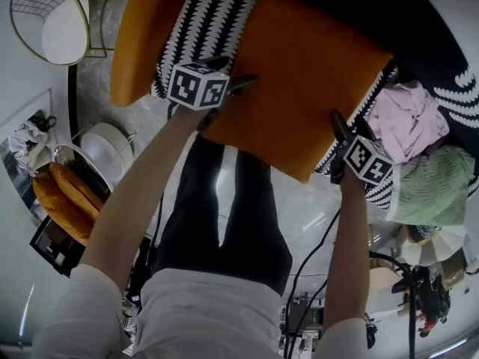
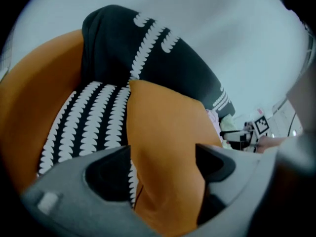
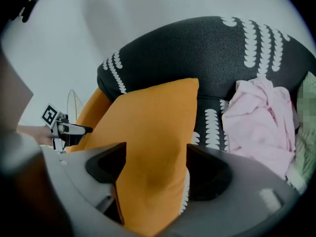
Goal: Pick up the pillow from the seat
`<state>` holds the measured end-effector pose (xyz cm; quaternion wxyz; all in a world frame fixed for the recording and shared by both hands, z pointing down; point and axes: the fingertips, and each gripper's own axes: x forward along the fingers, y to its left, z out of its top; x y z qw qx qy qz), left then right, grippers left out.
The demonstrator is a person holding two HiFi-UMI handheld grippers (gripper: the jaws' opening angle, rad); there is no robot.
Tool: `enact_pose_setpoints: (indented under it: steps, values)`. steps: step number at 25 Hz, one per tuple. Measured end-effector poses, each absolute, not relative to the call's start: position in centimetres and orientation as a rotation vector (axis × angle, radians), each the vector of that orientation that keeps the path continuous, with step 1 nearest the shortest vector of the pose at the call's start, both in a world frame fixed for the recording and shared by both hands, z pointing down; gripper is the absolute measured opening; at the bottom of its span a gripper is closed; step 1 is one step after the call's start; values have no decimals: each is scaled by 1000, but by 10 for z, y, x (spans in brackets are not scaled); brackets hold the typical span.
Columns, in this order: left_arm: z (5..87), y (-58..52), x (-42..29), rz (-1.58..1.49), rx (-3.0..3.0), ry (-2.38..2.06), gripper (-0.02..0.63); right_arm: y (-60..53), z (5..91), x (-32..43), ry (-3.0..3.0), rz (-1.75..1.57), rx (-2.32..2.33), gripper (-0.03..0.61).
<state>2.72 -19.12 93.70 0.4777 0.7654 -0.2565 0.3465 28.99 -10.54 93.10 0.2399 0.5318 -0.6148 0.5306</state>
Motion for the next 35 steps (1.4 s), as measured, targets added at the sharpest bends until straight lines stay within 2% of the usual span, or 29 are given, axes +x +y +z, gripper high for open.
enact_pose_setpoints:
  steps: [3,6,8,13,14,16,19,26,35]
  values:
    - [955,-187,28,855,1812,-619,433,-106,942,292,-1658,1460,1448,413]
    - [970,-182,34,879,1787,-594,430,-104,955,292,-1653,1496,1426,414]
    - [975,-181,39,885,1796,-577,372,-106,961,290,-1665,1518,1409,406]
    - [972,-181,47,876,1850,-544,258,-111,963,278,-1715,1503,1338,309]
    - [970,-179,49,872,1854,-529,206,-111,963,275,-1721,1498,1319,280]
    - [967,-175,54,878,1851,-511,149,-108,962,270,-1735,1492,1279,205]
    - [963,-171,59,894,1861,-515,108,-105,956,264,-1753,1479,1257,127]
    - [941,-163,57,905,1892,-524,84,-98,934,255,-1789,1504,1241,84]
    - [876,-147,43,859,1914,-569,83,-87,870,243,-1846,1531,1257,80]
